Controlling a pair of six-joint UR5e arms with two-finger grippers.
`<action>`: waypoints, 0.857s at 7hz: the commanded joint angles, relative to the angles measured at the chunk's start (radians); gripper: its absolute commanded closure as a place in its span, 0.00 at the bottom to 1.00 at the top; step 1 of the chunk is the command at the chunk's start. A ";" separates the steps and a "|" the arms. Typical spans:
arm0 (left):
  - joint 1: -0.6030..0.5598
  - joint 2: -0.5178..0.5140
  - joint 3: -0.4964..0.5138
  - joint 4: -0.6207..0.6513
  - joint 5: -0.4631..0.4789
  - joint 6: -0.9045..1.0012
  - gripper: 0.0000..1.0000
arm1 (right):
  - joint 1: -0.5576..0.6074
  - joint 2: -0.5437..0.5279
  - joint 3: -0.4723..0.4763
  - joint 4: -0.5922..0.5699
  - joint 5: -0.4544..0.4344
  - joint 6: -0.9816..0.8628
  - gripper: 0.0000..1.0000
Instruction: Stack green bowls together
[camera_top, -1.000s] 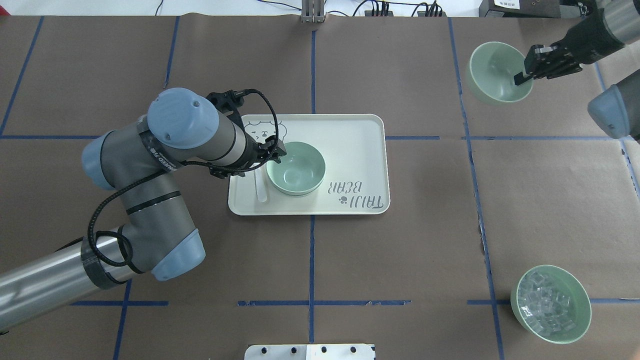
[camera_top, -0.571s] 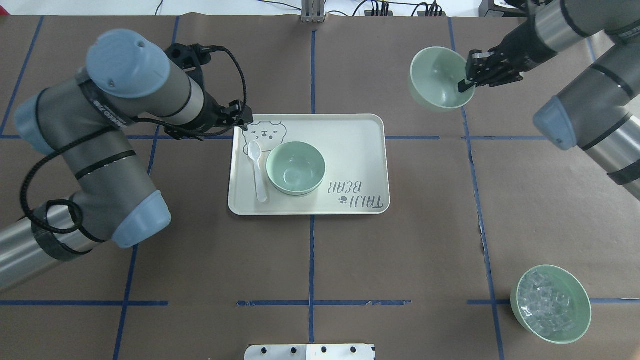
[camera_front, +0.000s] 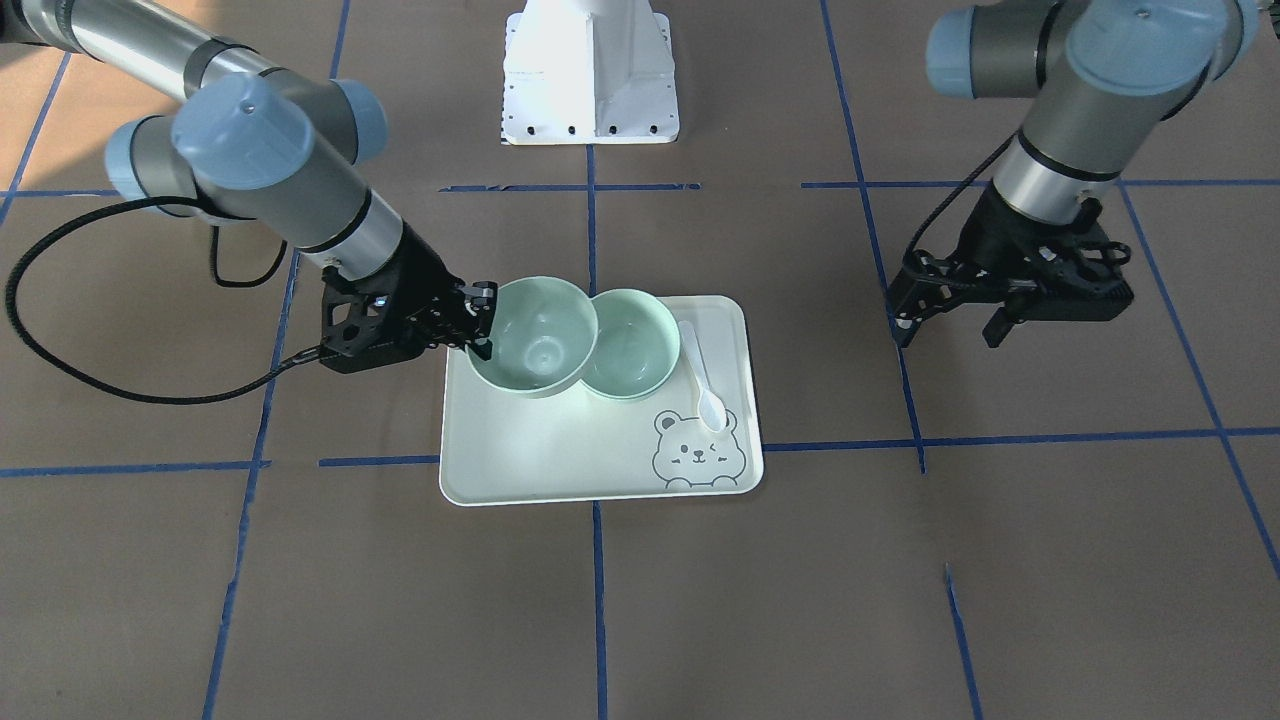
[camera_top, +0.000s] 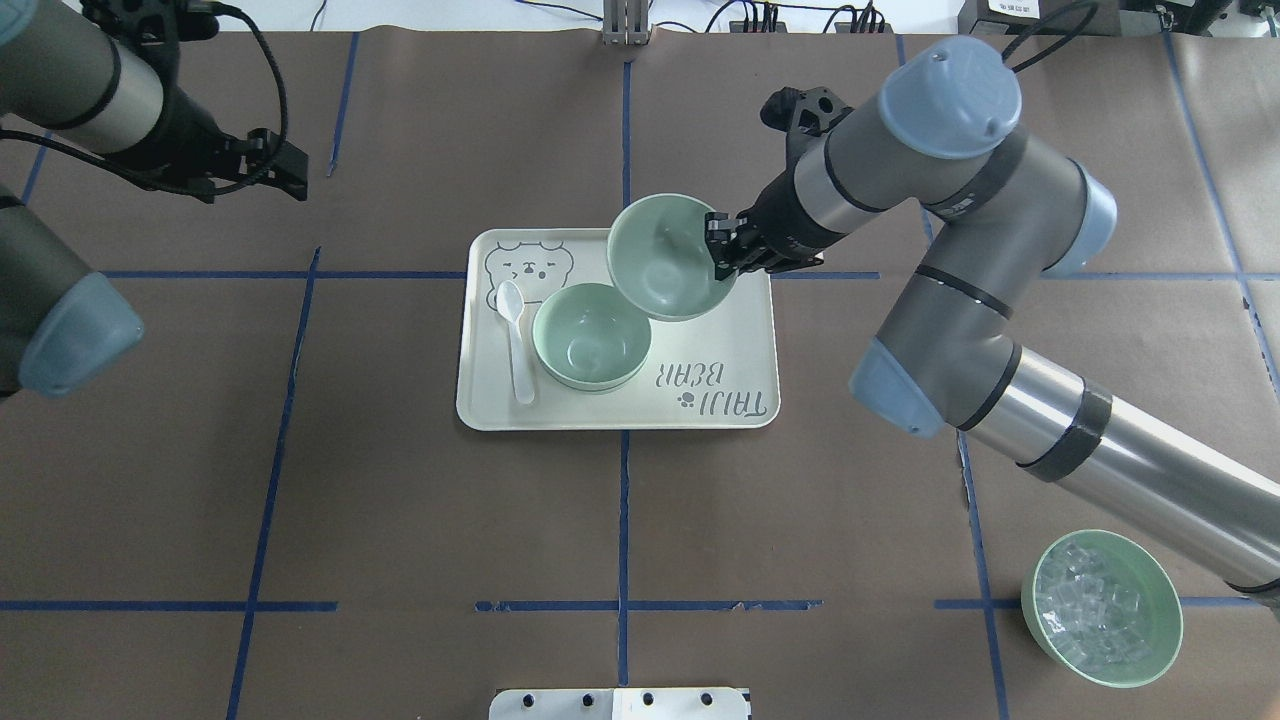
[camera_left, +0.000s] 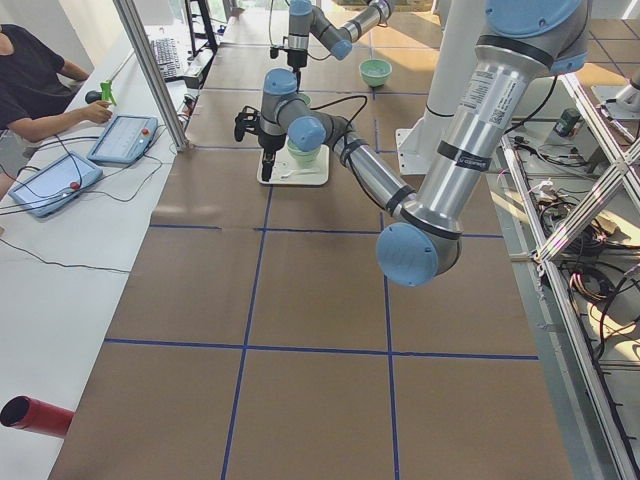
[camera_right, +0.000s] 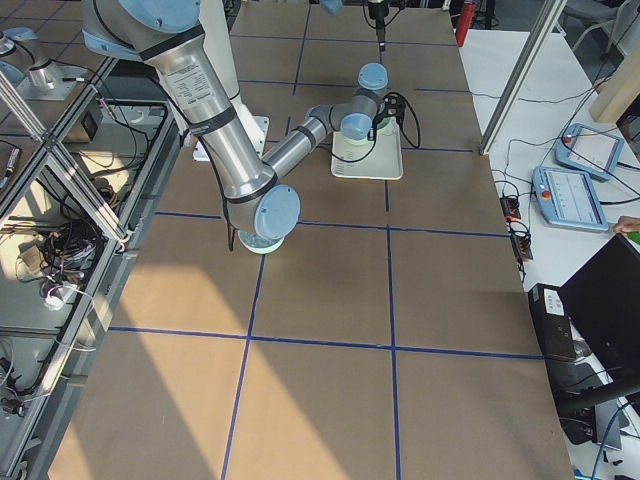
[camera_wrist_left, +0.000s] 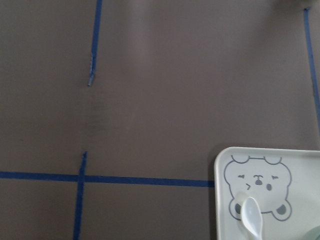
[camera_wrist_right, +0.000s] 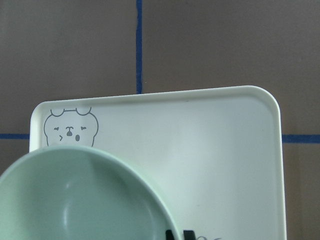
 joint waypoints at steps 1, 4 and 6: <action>-0.074 0.055 0.005 -0.004 -0.030 0.115 0.00 | -0.068 0.074 -0.026 -0.075 -0.071 0.005 1.00; -0.120 0.083 0.014 -0.006 -0.065 0.194 0.00 | -0.095 0.113 -0.079 -0.079 -0.090 0.005 1.00; -0.123 0.083 0.016 -0.006 -0.067 0.202 0.00 | -0.101 0.114 -0.088 -0.077 -0.090 0.005 1.00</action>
